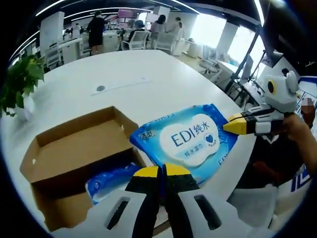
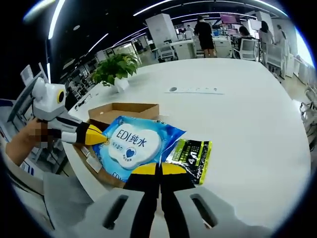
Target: Operate the shoe box by opening the lid, removing the specified soft item, and placing it in the target area until the item is outside and the box remains undamaged.
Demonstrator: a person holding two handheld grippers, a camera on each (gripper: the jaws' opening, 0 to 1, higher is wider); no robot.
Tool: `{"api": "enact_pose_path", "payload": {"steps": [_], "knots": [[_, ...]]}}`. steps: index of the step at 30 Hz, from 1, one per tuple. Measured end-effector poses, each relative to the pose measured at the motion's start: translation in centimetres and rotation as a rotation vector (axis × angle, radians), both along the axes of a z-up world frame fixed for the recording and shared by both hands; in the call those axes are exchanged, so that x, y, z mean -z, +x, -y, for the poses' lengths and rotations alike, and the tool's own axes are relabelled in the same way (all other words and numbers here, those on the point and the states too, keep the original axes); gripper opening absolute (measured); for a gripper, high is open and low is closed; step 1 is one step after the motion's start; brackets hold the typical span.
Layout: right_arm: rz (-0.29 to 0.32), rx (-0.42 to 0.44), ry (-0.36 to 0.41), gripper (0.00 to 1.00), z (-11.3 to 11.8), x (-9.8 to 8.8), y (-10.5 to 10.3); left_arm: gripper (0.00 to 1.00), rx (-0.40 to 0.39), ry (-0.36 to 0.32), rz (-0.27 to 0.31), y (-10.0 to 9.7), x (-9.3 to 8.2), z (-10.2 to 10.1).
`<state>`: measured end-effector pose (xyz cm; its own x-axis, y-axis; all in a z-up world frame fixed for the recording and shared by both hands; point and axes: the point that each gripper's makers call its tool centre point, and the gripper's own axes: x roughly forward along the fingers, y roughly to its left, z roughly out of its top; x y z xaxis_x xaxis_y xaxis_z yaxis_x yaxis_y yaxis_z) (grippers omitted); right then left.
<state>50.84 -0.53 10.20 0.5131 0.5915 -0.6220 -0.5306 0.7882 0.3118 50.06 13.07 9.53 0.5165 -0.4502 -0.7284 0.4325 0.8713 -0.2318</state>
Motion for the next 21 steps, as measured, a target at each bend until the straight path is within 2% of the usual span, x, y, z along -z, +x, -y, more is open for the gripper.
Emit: {"api": "enact_pose_path", "payload": {"steps": [10, 21], "knots": [[0.001, 0.021, -0.024, 0.00, 2.0, 0.8, 0.9, 0.00, 0.034, 0.014, 0.007, 0.9, 0.9, 2.0], [-0.011, 0.009, -0.063, 0.00, 2.9, 2.9, 2.7, 0.00, 0.064, 0.054, -0.008, 2.4, 2.7, 3.1]]}}
